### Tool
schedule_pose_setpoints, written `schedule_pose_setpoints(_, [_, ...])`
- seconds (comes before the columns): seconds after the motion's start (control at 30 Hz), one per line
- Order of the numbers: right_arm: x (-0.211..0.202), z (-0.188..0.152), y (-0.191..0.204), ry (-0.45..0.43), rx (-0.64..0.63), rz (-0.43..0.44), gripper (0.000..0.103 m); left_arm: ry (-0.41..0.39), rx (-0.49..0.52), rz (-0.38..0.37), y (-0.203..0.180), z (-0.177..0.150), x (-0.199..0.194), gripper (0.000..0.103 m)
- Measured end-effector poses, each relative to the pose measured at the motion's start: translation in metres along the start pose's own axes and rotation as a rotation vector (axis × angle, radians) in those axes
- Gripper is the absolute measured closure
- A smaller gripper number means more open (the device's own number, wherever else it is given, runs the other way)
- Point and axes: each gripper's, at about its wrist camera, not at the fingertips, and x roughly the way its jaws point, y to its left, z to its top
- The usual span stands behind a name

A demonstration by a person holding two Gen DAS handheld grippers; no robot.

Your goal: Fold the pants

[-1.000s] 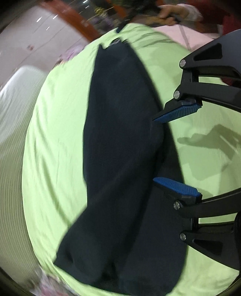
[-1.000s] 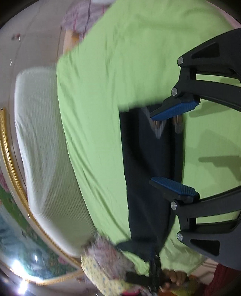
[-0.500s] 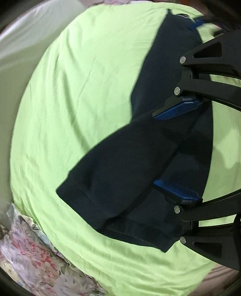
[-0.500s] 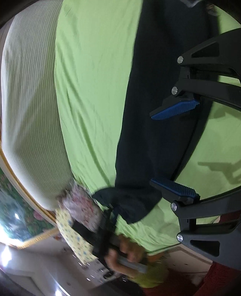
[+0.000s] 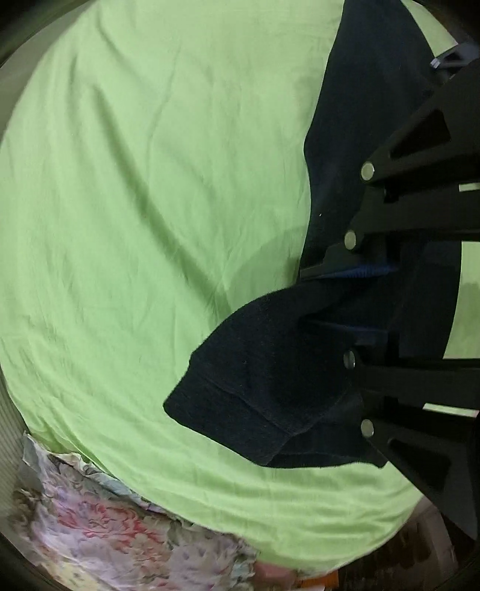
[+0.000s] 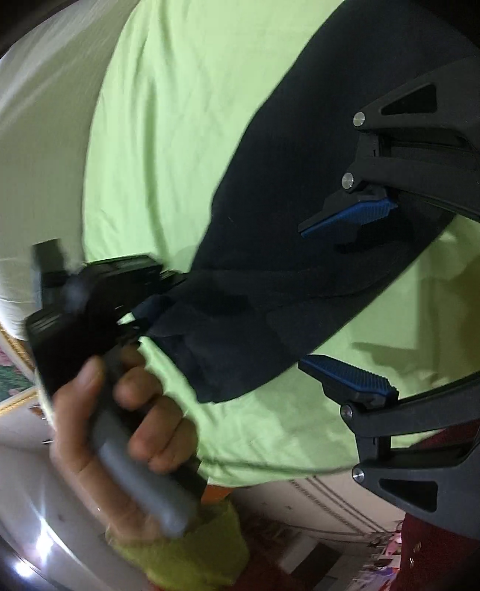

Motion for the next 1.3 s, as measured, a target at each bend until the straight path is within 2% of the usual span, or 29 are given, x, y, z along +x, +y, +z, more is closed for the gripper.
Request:
schedule_pose_setpoints(0.03, [0.007, 0.0, -0.001, 0.016, 0.003, -0.002, 0.042, -0.017, -0.007, -0.02, 0.004, -0.002, -0.002, 0.093])
schedule_pose_setpoints(0.1, [0.015, 0.0, -0.003, 0.045, 0.004, -0.015, 0.091, -0.053, -0.031, -0.068, 0.015, -0.011, -0.008, 0.095])
schedule_pose_setpoints(0.13, [0.016, 0.0, -0.003, 0.045, 0.003, -0.028, 0.094, -0.074, -0.047, -0.098, 0.021, -0.016, -0.012, 0.097])
schedule_pose_setpoints(0.3, [-0.001, 0.004, 0.003, -0.009, -0.027, -0.049, 0.096, -0.202, -0.165, -0.281, 0.064, -0.057, -0.034, 0.098])
schedule_pose_setpoints(0.4, [-0.011, 0.008, 0.01, -0.02, -0.046, -0.046, 0.097, -0.259, -0.237, -0.356, 0.089, -0.086, -0.04, 0.098])
schedule_pose_setpoints(0.57, [-0.012, 0.006, 0.028, 0.007, -0.108, -0.068, 0.097, -0.292, -0.359, -0.467, 0.12, -0.124, -0.027, 0.098])
schedule_pose_setpoints(0.7, [-0.008, 0.004, 0.038, 0.041, -0.152, -0.1, 0.097, -0.313, -0.404, -0.512, 0.126, -0.15, -0.015, 0.098])
schedule_pose_setpoints(0.87, [-0.001, 0.001, 0.035, 0.083, -0.155, -0.114, 0.097, -0.319, -0.443, -0.566, 0.139, -0.159, 0.01, 0.098])
schedule_pose_setpoints(1.13, [0.007, -0.004, 0.036, 0.119, -0.142, -0.117, 0.096, -0.334, -0.44, -0.601, 0.148, -0.168, 0.035, 0.097])
schedule_pose_setpoints(1.23, [0.006, -0.002, 0.035, 0.114, -0.118, -0.101, 0.091, -0.34, -0.444, -0.578, 0.154, -0.174, 0.038, 0.092])
schedule_pose_setpoints(1.3, [0.003, -0.002, 0.034, 0.105, -0.115, -0.1, 0.083, -0.358, -0.455, -0.551, 0.158, -0.178, 0.036, 0.089])
